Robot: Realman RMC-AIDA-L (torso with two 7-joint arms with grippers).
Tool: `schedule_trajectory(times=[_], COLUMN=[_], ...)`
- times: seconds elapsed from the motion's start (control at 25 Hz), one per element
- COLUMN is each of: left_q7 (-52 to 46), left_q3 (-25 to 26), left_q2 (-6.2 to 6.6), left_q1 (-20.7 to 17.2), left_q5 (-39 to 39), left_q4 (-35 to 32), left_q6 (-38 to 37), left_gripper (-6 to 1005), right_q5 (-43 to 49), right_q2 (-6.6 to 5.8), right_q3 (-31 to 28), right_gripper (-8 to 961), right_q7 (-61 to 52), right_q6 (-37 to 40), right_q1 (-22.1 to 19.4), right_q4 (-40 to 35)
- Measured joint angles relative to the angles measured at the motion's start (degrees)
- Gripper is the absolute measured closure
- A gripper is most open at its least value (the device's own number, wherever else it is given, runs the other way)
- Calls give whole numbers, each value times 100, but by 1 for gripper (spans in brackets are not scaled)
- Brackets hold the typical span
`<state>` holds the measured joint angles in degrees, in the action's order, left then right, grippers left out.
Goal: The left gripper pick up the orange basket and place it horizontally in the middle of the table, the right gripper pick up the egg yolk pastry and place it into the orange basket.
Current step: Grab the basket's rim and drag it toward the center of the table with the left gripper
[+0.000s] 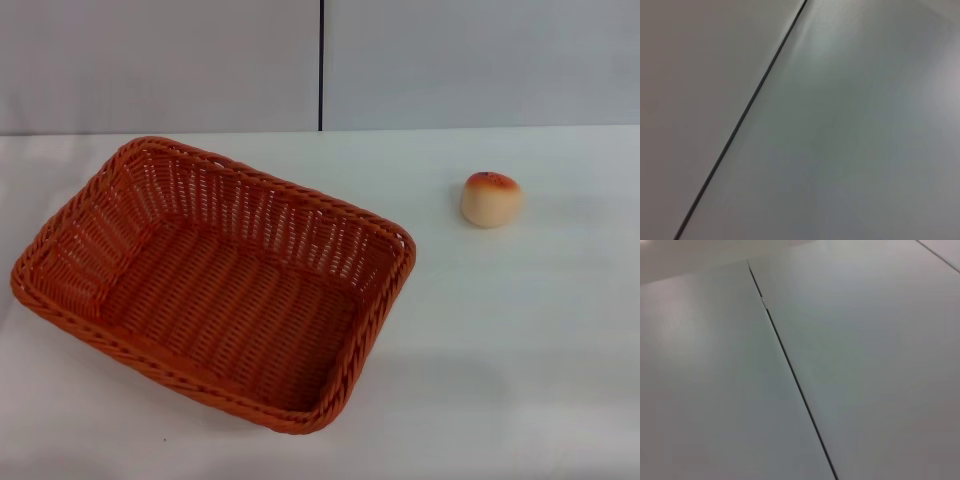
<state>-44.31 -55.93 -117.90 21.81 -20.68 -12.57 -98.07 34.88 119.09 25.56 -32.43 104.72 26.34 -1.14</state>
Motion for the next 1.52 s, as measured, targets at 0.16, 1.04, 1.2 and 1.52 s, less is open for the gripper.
schedule_trajectory(times=[0.16,1.04,1.2,1.52], left_q7=[10,-98,-504,-3240], left_q3=[17,54,14,15], left_q2=[9,14,91,864], left_q1=[-54,66,24,-11], left_q5=[7,-32,-263,-2645], left_q4=[0,-36,-416,-1840], left_q6=[20,311,707,2130], left_gripper=[192,197,197,195], right_q5=[0,13,21,18], right_q2=[1,-17,-18,-5], right_q3=[-13,-128,-120,-139], right_gripper=[314,314,314,314], right_q7=[0,-46,-48,-52], right_q6=[0,-7,-32,-57], right_q1=[-44,-82,-77,-125], right_q4=[0,-33,-23,19])
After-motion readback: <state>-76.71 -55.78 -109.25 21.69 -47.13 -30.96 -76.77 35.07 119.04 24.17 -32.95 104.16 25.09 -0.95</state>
